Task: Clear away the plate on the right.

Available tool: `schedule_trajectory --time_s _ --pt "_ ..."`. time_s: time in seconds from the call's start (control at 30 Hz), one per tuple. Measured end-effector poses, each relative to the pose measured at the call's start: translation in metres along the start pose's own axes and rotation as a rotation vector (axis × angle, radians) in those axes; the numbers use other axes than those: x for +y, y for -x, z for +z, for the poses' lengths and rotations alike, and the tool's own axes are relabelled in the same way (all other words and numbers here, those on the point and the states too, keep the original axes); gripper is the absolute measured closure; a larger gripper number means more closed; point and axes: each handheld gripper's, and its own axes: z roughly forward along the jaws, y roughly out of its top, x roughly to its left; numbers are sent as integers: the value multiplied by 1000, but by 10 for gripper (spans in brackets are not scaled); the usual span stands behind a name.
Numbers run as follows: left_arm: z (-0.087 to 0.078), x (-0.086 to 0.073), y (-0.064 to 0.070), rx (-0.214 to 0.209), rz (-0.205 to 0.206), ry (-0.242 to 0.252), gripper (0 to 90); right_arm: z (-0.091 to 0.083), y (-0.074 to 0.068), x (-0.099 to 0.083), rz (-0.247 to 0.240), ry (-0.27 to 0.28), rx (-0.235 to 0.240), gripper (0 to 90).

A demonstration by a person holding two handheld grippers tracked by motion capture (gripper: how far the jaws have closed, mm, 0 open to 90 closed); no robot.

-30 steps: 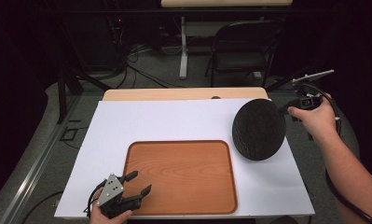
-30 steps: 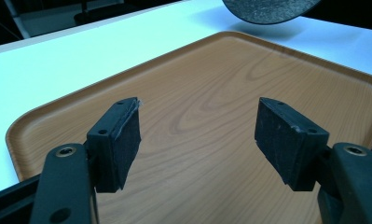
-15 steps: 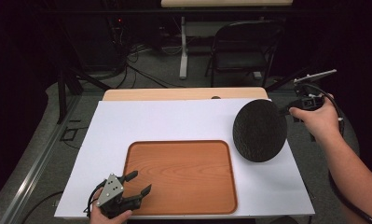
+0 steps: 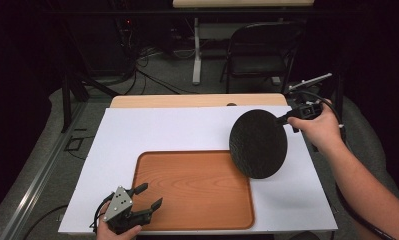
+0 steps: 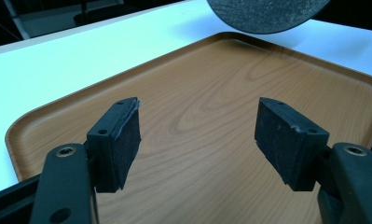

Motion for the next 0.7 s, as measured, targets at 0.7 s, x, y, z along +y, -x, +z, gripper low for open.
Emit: schedule_trajectory --time_s 0.7 --pt "-1 0 0 -3 1 3 314 70 -103 0 -161 -62 244 864"
